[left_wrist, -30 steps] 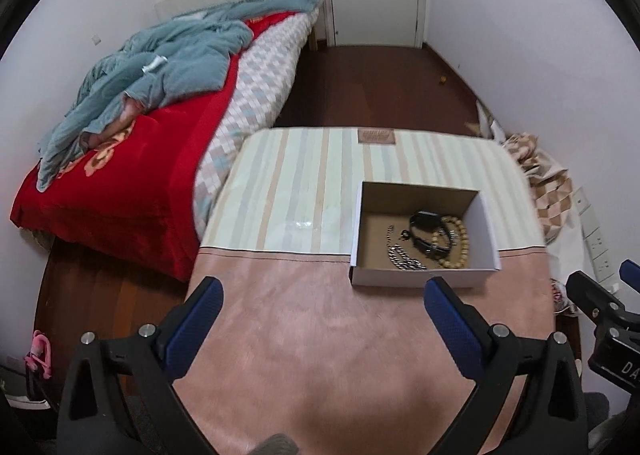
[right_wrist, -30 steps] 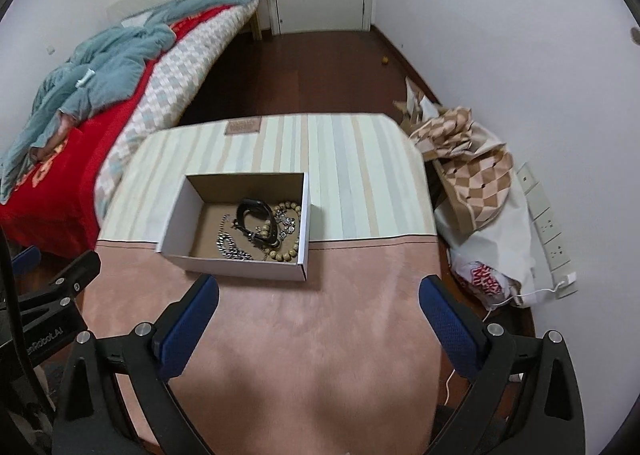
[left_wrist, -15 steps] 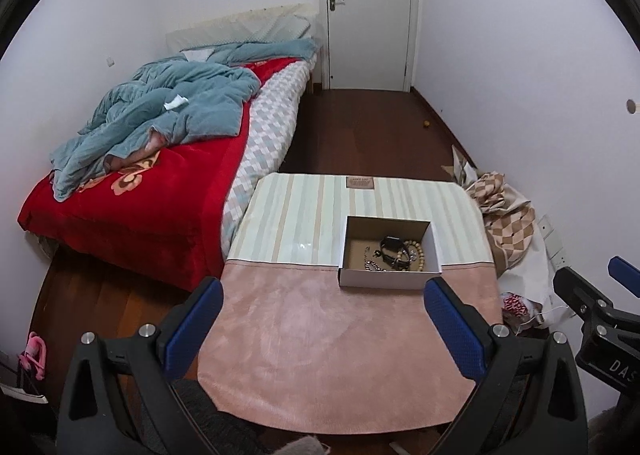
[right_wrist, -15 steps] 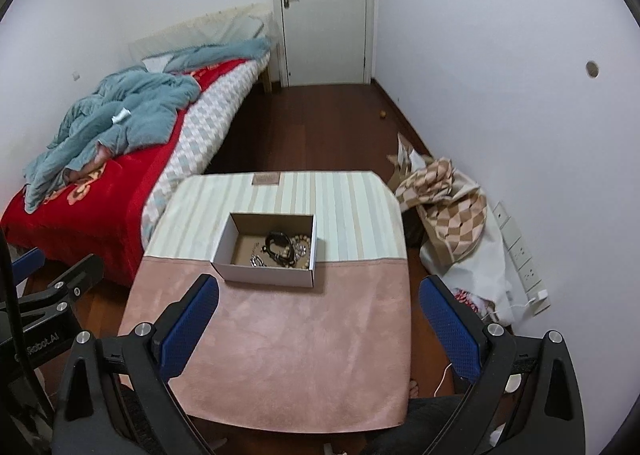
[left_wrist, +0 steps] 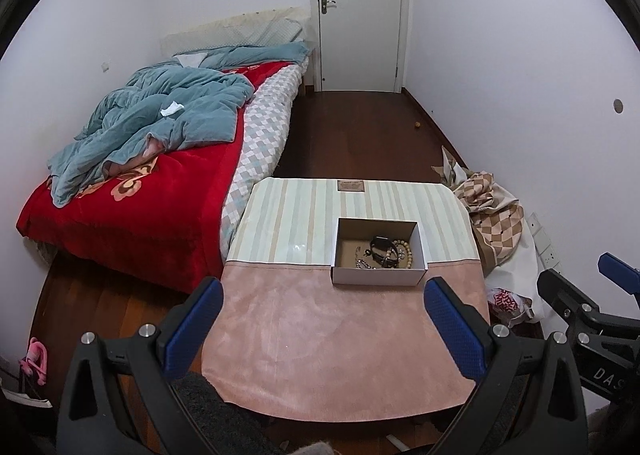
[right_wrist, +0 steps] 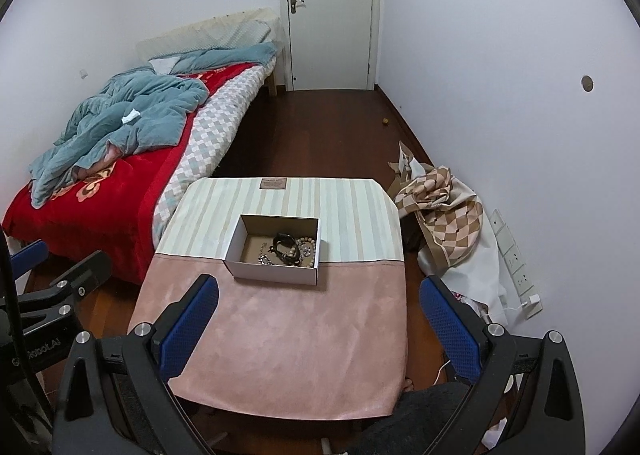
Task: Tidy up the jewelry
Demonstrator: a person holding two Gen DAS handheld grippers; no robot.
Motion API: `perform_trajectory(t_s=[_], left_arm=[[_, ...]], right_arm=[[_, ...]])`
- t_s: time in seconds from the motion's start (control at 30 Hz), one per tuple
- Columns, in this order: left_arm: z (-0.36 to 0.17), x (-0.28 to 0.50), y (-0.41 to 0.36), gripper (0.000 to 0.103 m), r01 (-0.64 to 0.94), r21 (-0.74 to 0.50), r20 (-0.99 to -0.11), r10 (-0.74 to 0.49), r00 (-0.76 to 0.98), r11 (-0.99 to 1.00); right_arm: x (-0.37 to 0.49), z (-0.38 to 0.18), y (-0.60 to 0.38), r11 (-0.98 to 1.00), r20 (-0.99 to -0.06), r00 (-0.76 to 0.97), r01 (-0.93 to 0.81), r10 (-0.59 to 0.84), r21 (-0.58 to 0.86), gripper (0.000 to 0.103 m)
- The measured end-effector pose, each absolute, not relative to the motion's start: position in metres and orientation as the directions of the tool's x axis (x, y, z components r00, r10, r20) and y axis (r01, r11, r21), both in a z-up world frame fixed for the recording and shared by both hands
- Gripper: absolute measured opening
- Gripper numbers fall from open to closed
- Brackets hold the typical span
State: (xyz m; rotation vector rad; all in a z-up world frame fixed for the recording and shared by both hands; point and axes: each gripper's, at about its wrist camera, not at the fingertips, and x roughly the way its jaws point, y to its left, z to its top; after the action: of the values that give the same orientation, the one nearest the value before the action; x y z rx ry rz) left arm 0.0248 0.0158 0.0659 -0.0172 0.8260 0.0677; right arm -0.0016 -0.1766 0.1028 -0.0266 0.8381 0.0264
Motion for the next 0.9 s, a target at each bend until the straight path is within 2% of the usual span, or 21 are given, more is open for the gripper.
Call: perform_trajectory(t_s=[0.9], left_arm=[[0.020,0.107,0.007,0.103,-0.083,0.048,-0.811,0.087,0.579,0.995]], right_arm=[[0.107,0.047,-0.183,0.999,-0.806,0.591,0.025,-0.047,-0.040,0.103]])
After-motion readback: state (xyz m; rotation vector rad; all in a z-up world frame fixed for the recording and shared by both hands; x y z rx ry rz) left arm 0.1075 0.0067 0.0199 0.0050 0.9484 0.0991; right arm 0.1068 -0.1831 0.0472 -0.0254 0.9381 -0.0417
